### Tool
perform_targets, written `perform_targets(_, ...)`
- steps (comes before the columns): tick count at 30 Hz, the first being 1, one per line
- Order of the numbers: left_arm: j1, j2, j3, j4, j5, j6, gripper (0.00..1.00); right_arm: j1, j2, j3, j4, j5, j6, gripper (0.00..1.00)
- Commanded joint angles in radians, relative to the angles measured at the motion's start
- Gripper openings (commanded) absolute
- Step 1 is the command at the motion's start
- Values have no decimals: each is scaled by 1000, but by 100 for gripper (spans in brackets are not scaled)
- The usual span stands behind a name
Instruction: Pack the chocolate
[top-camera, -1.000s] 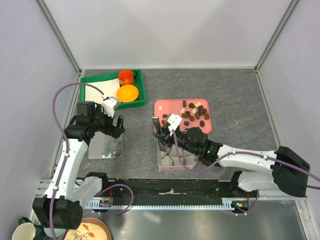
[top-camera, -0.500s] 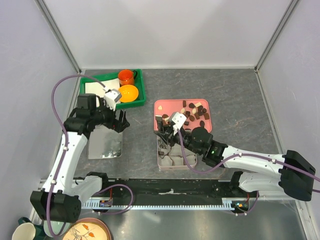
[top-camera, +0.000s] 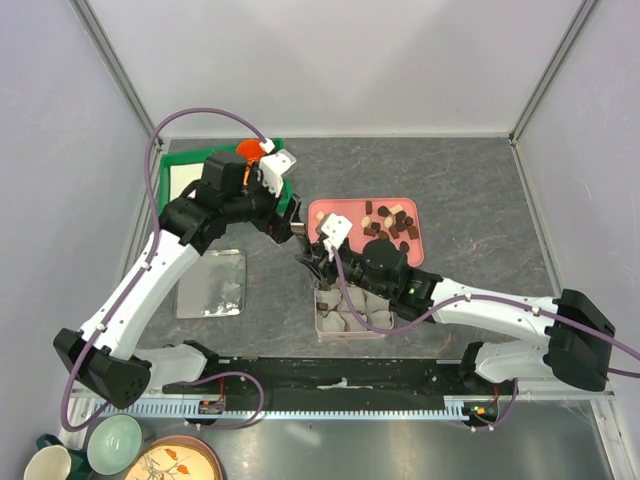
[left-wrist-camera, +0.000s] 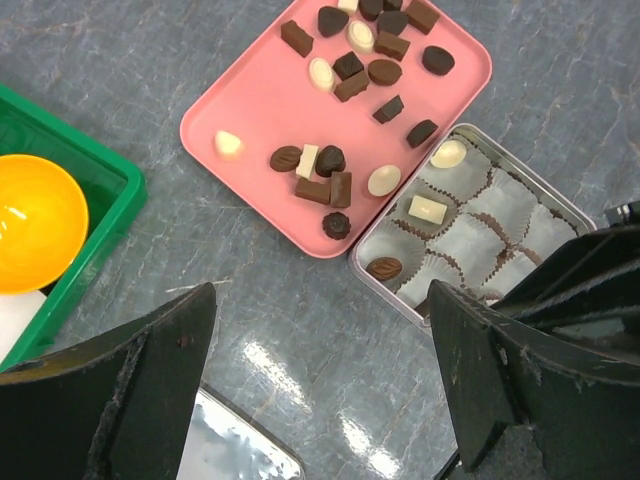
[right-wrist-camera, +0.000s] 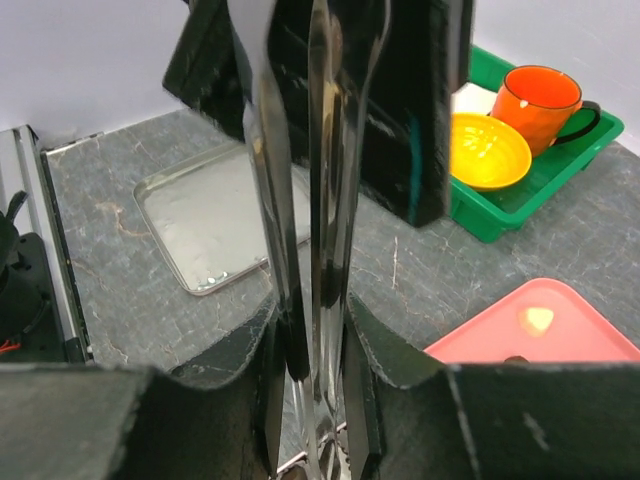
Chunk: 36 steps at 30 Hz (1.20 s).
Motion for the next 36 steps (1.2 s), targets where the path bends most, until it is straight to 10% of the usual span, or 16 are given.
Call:
perform_targets(1, -48, 10, 58, -10, -42, -42, 93, 1, 55, 98, -14, -21, -32, 32)
perform_targets(18, -110, 14, 93, -76, -44, -12, 93, -61, 163, 233, -26, -84, -9, 31)
perform_targets(30, -117, -2, 143, -84, -194, 23, 99, -96, 146, 266, -90, -87, -15, 13)
perform_targets(36, 72, -58, 182, -47, -262, 9, 99, -170, 89, 282, -175, 20, -49, 0)
